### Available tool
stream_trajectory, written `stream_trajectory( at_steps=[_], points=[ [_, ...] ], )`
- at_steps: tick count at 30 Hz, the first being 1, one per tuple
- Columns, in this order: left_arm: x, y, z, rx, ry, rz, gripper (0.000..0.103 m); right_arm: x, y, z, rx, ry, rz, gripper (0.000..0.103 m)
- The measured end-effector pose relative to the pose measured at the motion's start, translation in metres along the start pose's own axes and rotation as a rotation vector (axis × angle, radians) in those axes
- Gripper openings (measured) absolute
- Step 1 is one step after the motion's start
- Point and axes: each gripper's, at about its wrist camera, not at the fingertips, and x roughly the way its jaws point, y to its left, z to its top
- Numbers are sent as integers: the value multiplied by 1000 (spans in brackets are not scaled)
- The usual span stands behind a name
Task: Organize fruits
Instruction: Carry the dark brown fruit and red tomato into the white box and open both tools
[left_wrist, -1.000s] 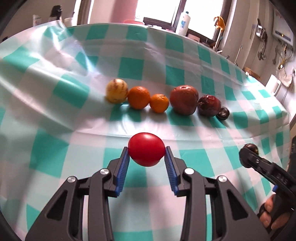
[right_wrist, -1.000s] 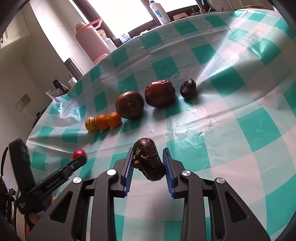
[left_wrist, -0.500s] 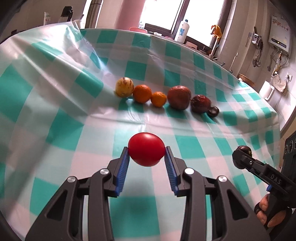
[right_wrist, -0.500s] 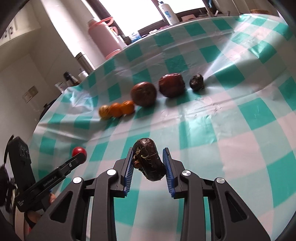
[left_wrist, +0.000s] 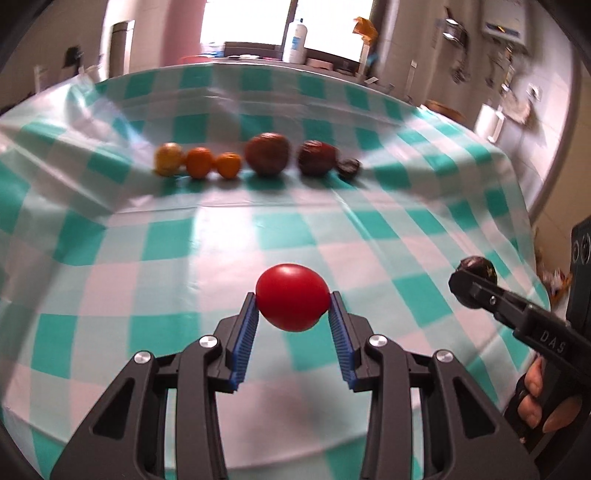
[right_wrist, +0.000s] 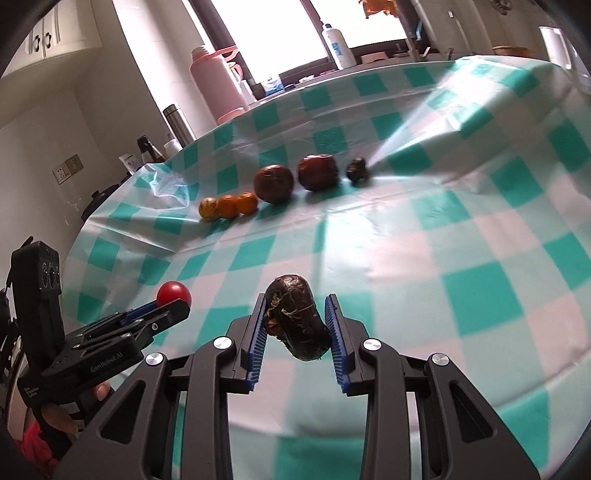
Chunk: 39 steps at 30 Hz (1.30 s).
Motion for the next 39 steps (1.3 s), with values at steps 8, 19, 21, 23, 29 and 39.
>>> stream_trajectory(
  at_steps=[8,19,21,23,29,39],
  points=[
    [-5,-55,-13,132,5,-42,39,-42,-38,-25,46,-42,-20,32],
    [-10,-128,-33,324,20,-108,39,-97,-82,-61,102,-114,-35,32],
    [-12,-140,-37,355,19,-121,39,-107,-92,-67,121,-128,-43,32],
    [-13,-153,-41,386,21,-135,39,-118,-102,-72,139,-146,-56,32],
    [-11,-192,-52,485,42,-179,39,-157,-130,-88,185,-225,-107,32],
    [-16,-296,-85,781,33,-347,39,-181,-210,-132,392,-157,-368,32]
  ],
)
